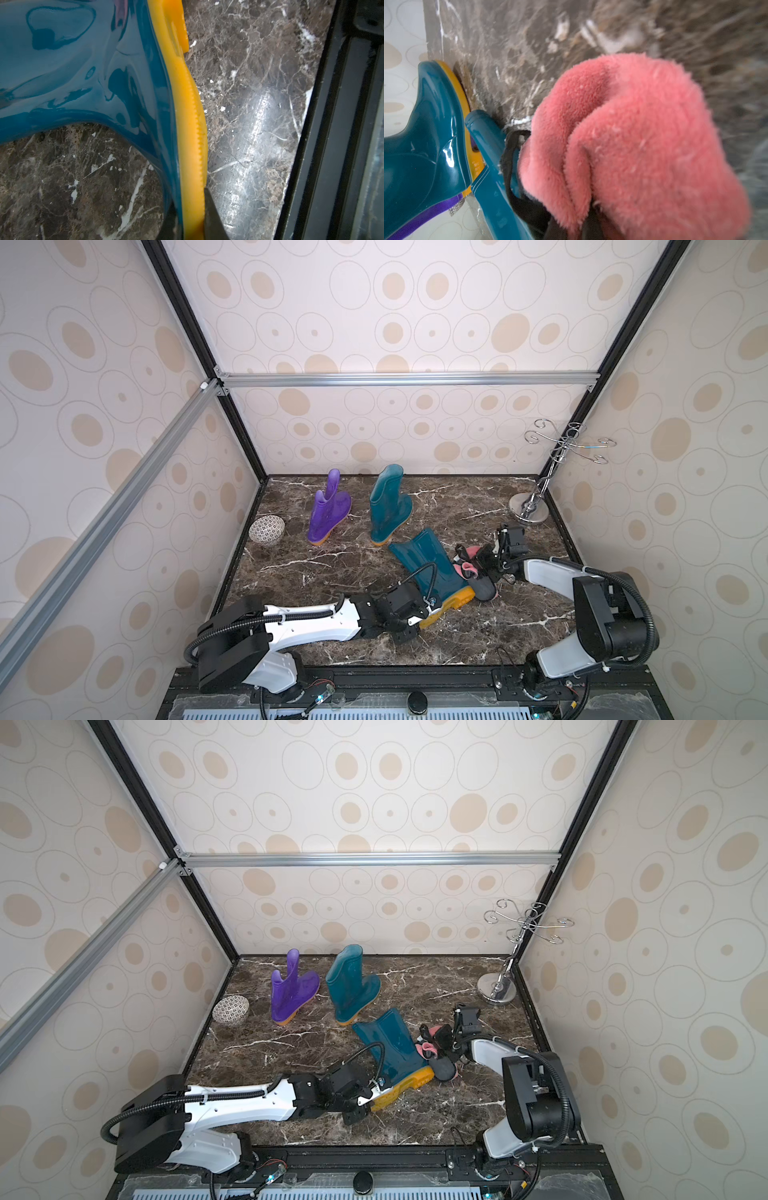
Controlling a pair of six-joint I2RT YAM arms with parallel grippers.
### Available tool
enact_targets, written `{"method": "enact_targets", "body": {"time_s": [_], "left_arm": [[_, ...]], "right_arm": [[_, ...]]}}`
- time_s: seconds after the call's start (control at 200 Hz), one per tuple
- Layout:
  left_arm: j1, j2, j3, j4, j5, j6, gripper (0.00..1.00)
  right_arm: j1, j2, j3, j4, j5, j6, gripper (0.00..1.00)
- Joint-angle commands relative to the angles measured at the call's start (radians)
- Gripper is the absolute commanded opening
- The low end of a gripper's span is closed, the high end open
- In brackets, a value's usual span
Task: Wipe the rubber boots with a cloth
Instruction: Wipe the dirt off the rubber boot.
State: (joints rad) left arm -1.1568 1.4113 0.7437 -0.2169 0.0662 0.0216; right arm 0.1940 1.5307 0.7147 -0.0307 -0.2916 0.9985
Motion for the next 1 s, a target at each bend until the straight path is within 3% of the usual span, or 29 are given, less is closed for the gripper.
{"method": "enact_targets", "body": {"time_s": [0.0, 0.08, 0.22, 0.465, 0.8, 0.895, 0.995], "left_arm": [[0.000, 0.036, -0.021, -0.021, 0.046, 0.006, 0.00], [-0.001, 0.040, -0.020, -0.022, 0.047, 0.005, 0.00], [-0.004, 0.025, -0.026, -0.016, 0.041, 0.003, 0.00], [-0.005, 0.031, -0.022, -0.022, 0.037, 0.006, 0.00], [-0.005, 0.034, -0.018, -0.021, 0.034, 0.010, 0.00], [-0.006, 0.040, -0.013, -0.023, 0.032, 0.012, 0.00], [-0.007, 0.031, -0.017, -0.024, 0.033, 0.011, 0.00]], "right_arm": [[0.033, 0.030, 0.022, 0.066, 0.005, 0.120, 0.00], [0.036, 0.024, 0.015, 0.054, -0.041, 0.127, 0.00], [0.040, -0.121, -0.108, -0.031, 0.030, 0.104, 0.00], [0.039, -0.227, -0.201, -0.240, -0.144, -0.008, 0.00], [0.041, -0.650, -0.193, -0.668, -0.001, -0.124, 0.00], [0.039, -0.650, -0.222, -0.645, -0.001, -0.134, 0.00], [0.038, -0.553, -0.239, -0.532, -0.071, -0.133, 0.00]]}}
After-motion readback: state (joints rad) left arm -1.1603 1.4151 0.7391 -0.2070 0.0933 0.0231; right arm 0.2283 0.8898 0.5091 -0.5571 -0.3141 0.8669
